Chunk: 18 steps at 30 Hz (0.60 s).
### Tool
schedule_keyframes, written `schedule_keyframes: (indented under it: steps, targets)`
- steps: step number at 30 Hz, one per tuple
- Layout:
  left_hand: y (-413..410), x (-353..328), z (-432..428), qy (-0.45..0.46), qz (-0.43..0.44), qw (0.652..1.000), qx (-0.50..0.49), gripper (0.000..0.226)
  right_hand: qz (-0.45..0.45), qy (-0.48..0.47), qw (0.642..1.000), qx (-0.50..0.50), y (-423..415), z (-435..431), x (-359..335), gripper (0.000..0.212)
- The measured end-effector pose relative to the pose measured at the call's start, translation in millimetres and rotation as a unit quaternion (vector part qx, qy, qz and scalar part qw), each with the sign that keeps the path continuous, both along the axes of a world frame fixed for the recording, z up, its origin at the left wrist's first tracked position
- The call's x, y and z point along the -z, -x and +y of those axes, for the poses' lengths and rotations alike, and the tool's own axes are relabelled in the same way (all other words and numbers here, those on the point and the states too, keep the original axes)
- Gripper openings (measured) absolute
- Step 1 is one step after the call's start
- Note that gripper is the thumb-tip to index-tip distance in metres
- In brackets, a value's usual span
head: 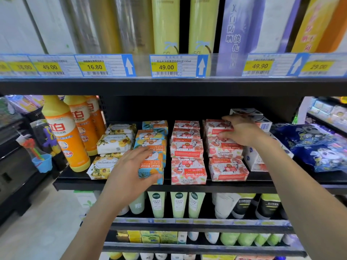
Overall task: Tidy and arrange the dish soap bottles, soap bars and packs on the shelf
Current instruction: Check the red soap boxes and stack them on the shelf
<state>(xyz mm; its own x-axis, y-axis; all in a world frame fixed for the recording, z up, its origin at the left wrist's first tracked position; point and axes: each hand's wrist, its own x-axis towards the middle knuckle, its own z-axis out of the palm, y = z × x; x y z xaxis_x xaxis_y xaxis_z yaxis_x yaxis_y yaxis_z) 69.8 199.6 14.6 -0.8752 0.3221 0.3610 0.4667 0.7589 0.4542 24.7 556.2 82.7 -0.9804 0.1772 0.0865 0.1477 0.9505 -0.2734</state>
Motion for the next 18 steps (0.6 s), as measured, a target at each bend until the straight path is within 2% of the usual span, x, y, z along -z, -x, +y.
schedule_keyframes:
  steps: [4, 8, 11, 14, 18]
  targets:
    - [0, -7, 2, 0.024, 0.011, 1.0, -0.002, 0.077, 0.051, 0.042, 0.998, 0.002, -8, 1, 1, 0.078]
    - [-8, -13, 13, -0.025, 0.056, 0.998, 0.01, 0.072, 0.165, 0.12, 0.979, 0.004, -36, 4, 0, 0.073]
    - [-16, -23, 40, -0.049, 0.055, 0.997, 0.033, 0.062, 0.21, 0.125, 0.97, 0.012, -63, 10, -1, 0.064]
    - [-13, -32, 82, -0.01, 0.056, 0.996, 0.07, 0.056, 0.223, 0.14, 0.964, 0.031, -85, 17, 4, 0.069]
    - [8, -37, 138, 0.058, 0.033, 0.993, 0.093, 0.067, 0.223, 0.171, 0.959, 0.029, -106, 24, 14, 0.072]
